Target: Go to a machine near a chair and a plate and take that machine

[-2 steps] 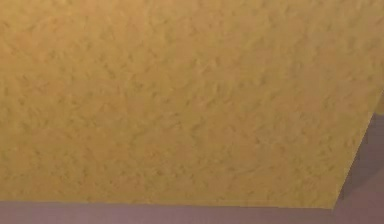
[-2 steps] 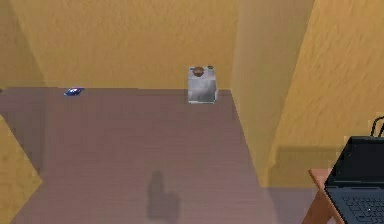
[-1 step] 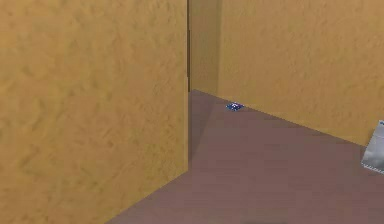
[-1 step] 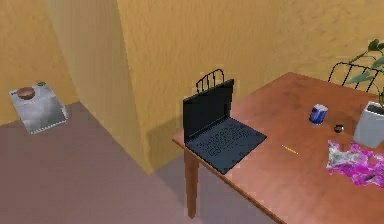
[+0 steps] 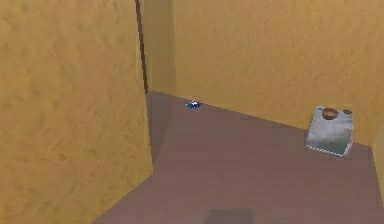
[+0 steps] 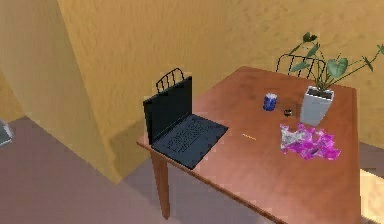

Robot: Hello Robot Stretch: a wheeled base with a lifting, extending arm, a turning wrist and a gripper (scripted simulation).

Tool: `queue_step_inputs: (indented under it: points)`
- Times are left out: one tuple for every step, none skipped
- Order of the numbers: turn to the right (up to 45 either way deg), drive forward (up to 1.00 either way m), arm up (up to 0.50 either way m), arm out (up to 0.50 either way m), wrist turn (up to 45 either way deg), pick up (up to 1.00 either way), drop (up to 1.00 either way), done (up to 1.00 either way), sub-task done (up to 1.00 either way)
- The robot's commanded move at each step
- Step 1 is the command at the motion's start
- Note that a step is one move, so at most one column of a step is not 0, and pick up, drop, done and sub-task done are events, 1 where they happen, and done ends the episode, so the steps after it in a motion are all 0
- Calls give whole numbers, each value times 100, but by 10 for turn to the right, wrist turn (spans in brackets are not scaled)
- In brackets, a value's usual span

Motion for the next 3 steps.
queue_step_inputs:
  points:
    - [0, 0, 50, 0, 0, 0, 0, 0, 0]
    - [0, 0, 34, 0, 0, 0, 0, 0, 0]
    - [0, 0, 0, 34, 0, 0, 0, 0, 0]
